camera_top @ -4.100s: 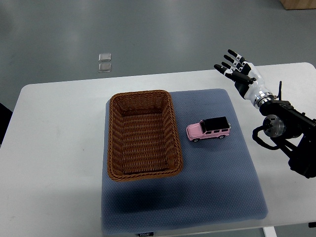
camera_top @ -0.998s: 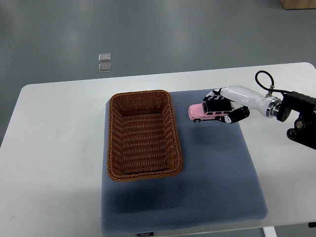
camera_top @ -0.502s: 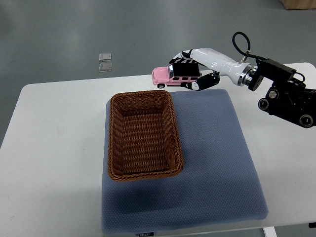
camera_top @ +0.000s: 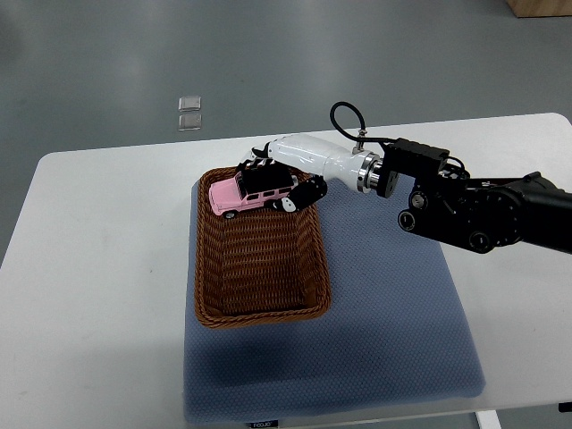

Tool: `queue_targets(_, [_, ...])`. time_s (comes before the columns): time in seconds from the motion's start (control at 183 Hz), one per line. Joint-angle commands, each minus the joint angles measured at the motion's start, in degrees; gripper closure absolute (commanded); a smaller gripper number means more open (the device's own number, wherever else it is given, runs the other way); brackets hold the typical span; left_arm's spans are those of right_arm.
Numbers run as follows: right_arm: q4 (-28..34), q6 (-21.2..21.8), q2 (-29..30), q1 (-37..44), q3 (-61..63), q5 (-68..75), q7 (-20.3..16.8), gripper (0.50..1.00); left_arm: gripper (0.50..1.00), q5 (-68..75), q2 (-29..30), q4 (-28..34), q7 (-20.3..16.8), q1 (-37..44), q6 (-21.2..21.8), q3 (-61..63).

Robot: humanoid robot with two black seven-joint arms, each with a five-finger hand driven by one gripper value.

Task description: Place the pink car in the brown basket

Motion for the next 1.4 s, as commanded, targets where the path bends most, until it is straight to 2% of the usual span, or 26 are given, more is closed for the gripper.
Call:
queue_targets(0.0, [-3.05, -0.09, 1.59, -0.24, -2.02, 0.08, -0.04, 1.0, 0.5, 0.09, 0.0, 0.0, 0.0, 0.0, 0.0, 0.0])
queue_targets(0.18, [-3.49, -0.09, 2.55, -1.47, -2.11, 0.25, -0.04, 0.901, 0.5, 0.09, 0.0, 0.0, 0.0, 0.0, 0.0, 0.0])
queue_targets(0.349, [-3.49, -0.61, 4.31, -1.65, -1.94, 0.34, -0.04, 0.644, 0.5, 0.09, 0.0, 0.0, 0.0, 0.0, 0.0, 0.18])
queue_targets(0.414, [-3.49, -0.61, 4.31, -1.83, -1.94, 0.34, -0.04, 0.599, 0.5, 0.09, 0.0, 0.0, 0.0, 0.0, 0.0, 0.18])
queue_targets(0.66, [-3.49, -1.41, 3.87, -2.44, 0.08, 0.6, -0.21, 0.589, 0.5, 0.09, 0.0, 0.0, 0.0, 0.0, 0.0, 0.0])
queue_targets(0.763, [-3.49, -2.81, 3.43, -4.55, 5.97, 2.89, -0.56, 0.589, 0.5, 0.09, 0.0, 0.0, 0.0, 0.0, 0.0, 0.0])
queue_targets(0.949, [-4.64, -2.72, 1.06, -8.42, 15.99, 7.81, -0.83, 0.589, 0.5, 0.0, 0.0, 0.0, 0.0, 0.0, 0.0, 0.0])
queue_targets(1.107, [-5.16, -1.93, -1.93, -14.65, 25.48, 20.98, -3.2, 0.589, 0.5, 0.0, 0.0, 0.09, 0.0, 0.0, 0.0, 0.0])
queue_targets(1.396, [-5.43, -1.84, -3.07, -20.72, 33.4, 46.75, -3.2, 0.587, 0.5, 0.0, 0.0, 0.09, 0.0, -0.09, 0.0, 0.0])
